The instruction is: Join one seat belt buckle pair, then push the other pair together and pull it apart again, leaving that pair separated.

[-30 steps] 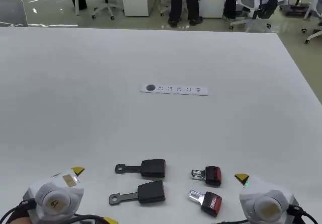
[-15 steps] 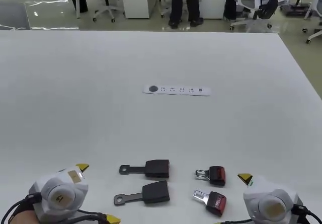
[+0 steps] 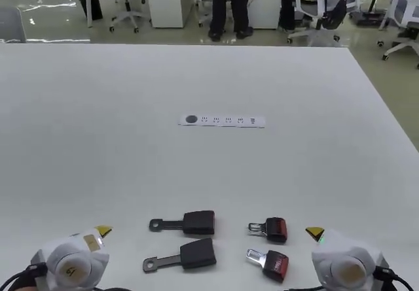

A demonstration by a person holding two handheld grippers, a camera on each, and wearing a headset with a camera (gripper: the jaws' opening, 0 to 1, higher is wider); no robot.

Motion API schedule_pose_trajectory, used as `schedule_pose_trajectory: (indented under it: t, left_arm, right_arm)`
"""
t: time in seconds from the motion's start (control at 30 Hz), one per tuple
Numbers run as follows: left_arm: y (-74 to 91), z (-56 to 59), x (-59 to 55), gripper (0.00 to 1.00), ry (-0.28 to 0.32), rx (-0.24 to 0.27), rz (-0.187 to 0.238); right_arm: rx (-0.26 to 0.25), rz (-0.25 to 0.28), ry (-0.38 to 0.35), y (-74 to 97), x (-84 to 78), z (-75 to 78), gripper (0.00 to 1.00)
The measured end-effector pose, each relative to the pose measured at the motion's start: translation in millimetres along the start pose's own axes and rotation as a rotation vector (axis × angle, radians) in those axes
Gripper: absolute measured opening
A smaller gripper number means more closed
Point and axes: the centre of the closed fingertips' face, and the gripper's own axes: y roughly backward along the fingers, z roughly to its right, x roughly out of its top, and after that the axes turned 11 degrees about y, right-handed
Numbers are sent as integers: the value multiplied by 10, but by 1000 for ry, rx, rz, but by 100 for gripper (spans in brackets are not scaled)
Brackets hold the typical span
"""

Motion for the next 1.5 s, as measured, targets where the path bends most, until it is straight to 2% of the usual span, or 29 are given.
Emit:
schedule_pose_trajectory:
  t: [0.13, 0.23, 0.4, 0.57, 0.73, 0.97, 1.07, 1.2, 1.5]
  left_arm:
    - [-32, -1, 30, 100, -8, 15, -11]
    - [-30, 54, 99, 100, -12, 12, -3]
    - [-54, 30, 78, 100, -7, 11, -3]
    - [-43, 58, 108, 100, -3, 15, 3]
    - [-47, 48, 138, 100, 6, 23, 5]
    - [-114, -32, 134, 99, 10, 16, 5]
    - [-114, 22, 157, 99, 2, 7, 1]
    - [-142, 42, 131, 98, -13, -11, -12]
    - [-272, 36, 216, 97, -19, -30, 0]
  right_arm:
    - [-5, -9, -9, -4, -105, 2, 98]
    - [-2, -9, -6, 46, -116, -39, 98]
    - [1, -8, -1, 70, -162, -30, 98]
    - [-14, -4, -11, 114, -157, 48, 97]
    - [-10, -5, -12, 74, -162, 61, 97]
    - [-8, -5, -7, 70, -126, 75, 97]
    - [-7, -6, -13, 40, -129, 61, 96]
    - [-3, -12, -14, 17, -142, 45, 96]
    - [8, -22, -18, -21, -113, 51, 93]
